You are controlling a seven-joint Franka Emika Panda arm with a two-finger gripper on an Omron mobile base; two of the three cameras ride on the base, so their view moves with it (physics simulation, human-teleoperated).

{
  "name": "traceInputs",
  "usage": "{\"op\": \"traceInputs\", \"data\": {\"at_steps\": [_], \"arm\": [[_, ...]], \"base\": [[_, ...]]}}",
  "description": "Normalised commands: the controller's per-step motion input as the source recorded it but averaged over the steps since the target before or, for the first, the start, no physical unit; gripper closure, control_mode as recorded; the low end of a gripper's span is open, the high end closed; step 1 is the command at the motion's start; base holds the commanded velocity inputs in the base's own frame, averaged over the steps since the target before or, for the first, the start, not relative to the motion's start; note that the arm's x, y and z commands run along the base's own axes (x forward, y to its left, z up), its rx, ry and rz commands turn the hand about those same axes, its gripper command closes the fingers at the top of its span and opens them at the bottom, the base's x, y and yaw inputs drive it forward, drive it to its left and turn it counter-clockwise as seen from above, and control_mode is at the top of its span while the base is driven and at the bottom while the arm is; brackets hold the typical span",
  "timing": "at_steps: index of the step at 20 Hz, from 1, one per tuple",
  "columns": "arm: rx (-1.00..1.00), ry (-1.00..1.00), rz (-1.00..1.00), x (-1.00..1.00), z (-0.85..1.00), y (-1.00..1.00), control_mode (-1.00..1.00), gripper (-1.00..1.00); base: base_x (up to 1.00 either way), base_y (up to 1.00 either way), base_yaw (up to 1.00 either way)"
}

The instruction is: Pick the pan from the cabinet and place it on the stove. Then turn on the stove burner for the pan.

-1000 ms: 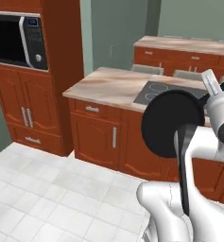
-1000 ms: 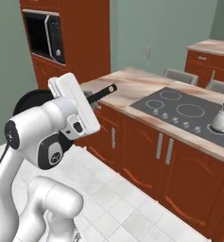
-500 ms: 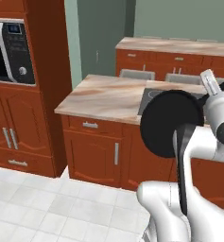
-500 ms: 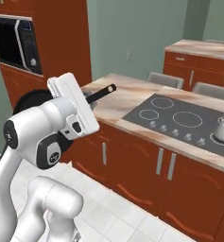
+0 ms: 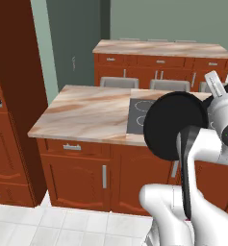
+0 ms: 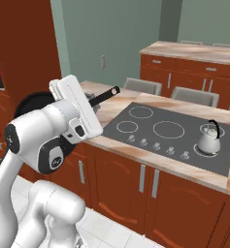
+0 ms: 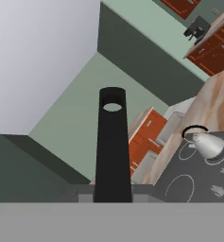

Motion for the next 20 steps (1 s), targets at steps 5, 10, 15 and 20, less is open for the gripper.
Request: {"op": "traceInputs", "data": {"at_steps": [5,10,15,20], "arm": [[0.0,0.0,0.0,0.0,0.0,0.0,1.0,1.0],[0.0,0.0,0.0,0.0,0.0,0.0,1.0,1.0],[0.0,0.0,0.0,0.0,0.0,0.0,1.0,1.0],[0.0,0.0,0.0,0.0,0.0,0.0,1.0,1.0]], "base": [[0.61,0.12,-0.29],[0.59,0.09,-0.28],[0.54,0.25,-0.27],[0.49,0.4,-0.17]]}}
